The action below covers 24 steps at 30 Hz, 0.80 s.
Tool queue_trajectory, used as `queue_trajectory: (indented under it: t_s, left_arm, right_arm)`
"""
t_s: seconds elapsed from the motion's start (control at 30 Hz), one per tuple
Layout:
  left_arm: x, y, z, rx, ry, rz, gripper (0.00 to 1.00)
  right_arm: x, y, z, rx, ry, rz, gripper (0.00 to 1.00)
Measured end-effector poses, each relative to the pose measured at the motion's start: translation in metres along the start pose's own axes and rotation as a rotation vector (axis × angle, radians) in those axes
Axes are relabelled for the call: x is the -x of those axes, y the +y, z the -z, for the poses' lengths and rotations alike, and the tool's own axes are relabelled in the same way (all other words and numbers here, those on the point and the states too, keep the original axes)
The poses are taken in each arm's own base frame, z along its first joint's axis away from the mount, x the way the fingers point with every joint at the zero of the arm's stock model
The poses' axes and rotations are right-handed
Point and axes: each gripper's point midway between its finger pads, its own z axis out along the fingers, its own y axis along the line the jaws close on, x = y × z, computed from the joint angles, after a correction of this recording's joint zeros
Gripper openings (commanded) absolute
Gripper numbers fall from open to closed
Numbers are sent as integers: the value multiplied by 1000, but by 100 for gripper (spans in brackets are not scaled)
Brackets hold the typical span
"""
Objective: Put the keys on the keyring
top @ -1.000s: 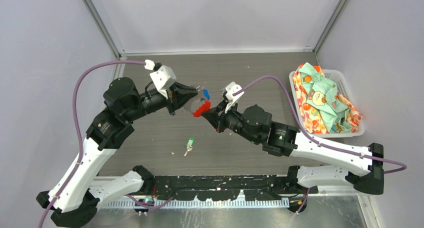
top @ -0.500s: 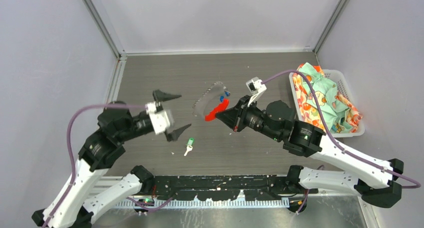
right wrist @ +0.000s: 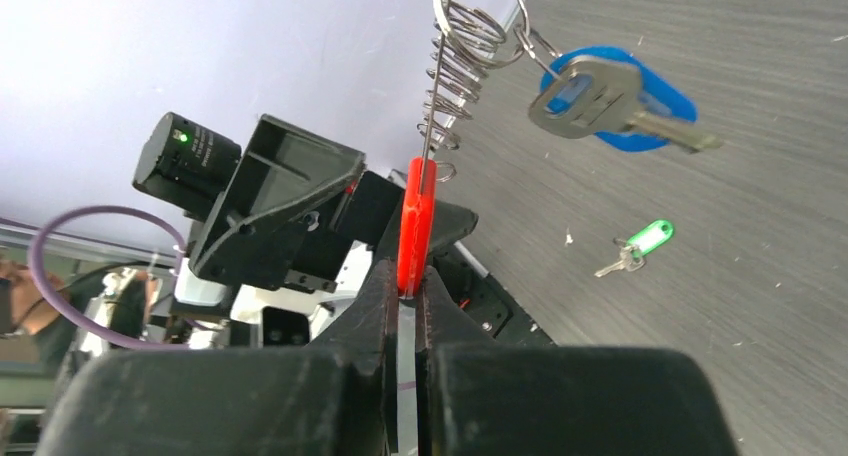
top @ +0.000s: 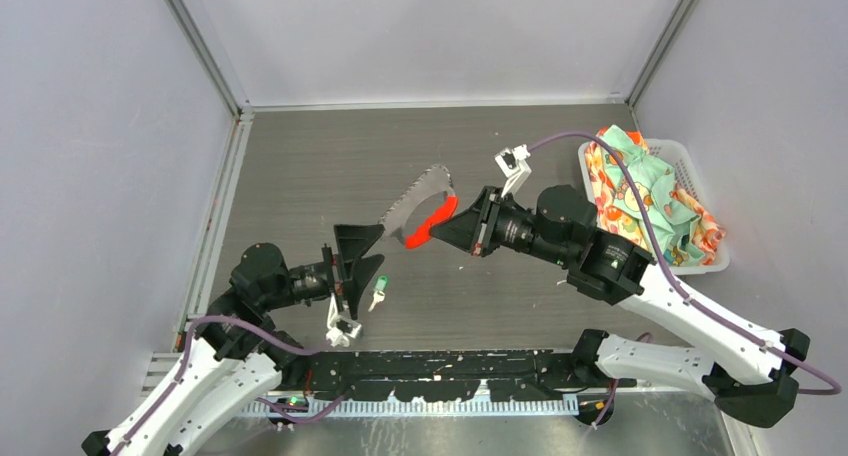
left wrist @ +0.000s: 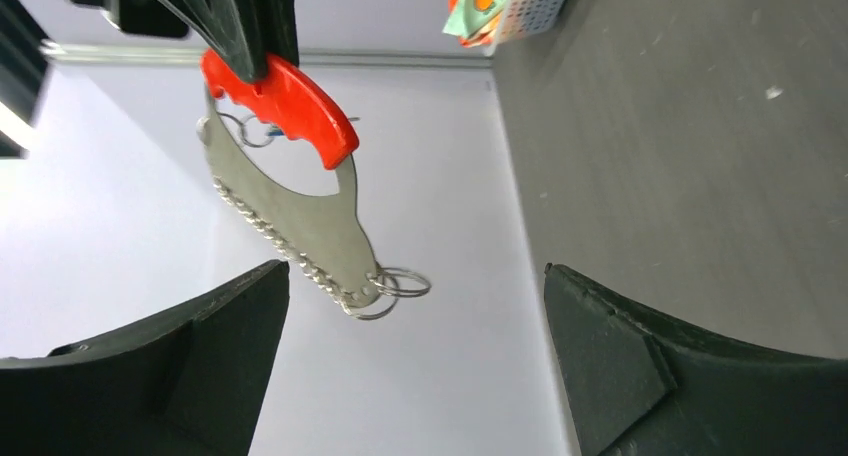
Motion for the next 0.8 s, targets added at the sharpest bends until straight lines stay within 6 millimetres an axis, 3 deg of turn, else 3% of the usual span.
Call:
queue_trajectory:
  t_s: [0.3,0.47,0.6,0.67,0.73,0.8]
  left_arm:
    - [2,29,-4,75,-4,-314,99]
    - [-3,29,-11,62,-6,-365,89]
    - [-5,26,-15,47,-7,-378,68]
    - [-3,27,-15,50,-14,-391,46]
    - [0,29,-15,56,-30,-398,31]
    - [3,30,-15,63,-45,-399,24]
  right_arm:
    - [-2,9,1,43,105,-145,1]
    - [-12,13,-1,68,183,-206,1]
    - [-16,15,2,83,217,-234,1]
    - [-17,17,3,93,233,-246,1]
    - [-17,18,3,97,240,-256,1]
    - [-18,19,3,108,253,-270,1]
